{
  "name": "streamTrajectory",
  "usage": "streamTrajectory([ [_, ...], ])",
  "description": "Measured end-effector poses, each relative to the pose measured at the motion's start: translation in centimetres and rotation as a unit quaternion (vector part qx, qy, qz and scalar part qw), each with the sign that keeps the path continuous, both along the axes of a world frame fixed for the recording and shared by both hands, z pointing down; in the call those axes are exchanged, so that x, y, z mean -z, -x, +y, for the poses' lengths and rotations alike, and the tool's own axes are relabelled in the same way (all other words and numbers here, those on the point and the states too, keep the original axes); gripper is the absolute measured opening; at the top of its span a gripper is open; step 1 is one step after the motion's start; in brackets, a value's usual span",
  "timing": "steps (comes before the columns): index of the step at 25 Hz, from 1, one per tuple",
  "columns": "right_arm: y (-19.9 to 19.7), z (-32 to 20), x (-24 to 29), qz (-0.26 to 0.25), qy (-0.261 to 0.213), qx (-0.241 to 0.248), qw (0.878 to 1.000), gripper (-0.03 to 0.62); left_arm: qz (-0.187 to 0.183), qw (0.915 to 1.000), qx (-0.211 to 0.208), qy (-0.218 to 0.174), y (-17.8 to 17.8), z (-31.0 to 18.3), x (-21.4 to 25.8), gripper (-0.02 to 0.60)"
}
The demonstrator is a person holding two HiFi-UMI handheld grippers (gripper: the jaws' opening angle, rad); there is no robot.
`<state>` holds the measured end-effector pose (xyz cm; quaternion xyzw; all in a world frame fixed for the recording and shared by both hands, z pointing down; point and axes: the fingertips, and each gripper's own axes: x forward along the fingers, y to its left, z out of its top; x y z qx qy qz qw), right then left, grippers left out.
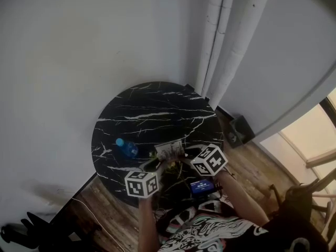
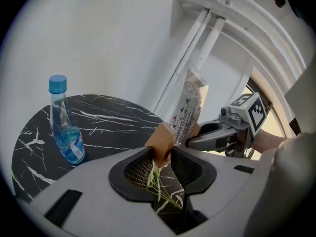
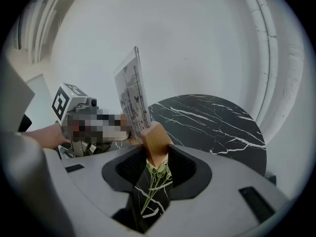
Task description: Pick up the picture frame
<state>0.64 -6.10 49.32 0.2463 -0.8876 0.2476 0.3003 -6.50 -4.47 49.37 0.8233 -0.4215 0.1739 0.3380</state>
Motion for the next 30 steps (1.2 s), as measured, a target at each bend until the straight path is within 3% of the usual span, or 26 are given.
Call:
streamTrajectory([
  [30, -1.2, -0.6, -0.7, 0.000, 0.006, -0.008, 1.000, 0.135, 0.015, 0.9998, -0.001, 0.010, -1.2, -0.6, -0.7, 0.123],
])
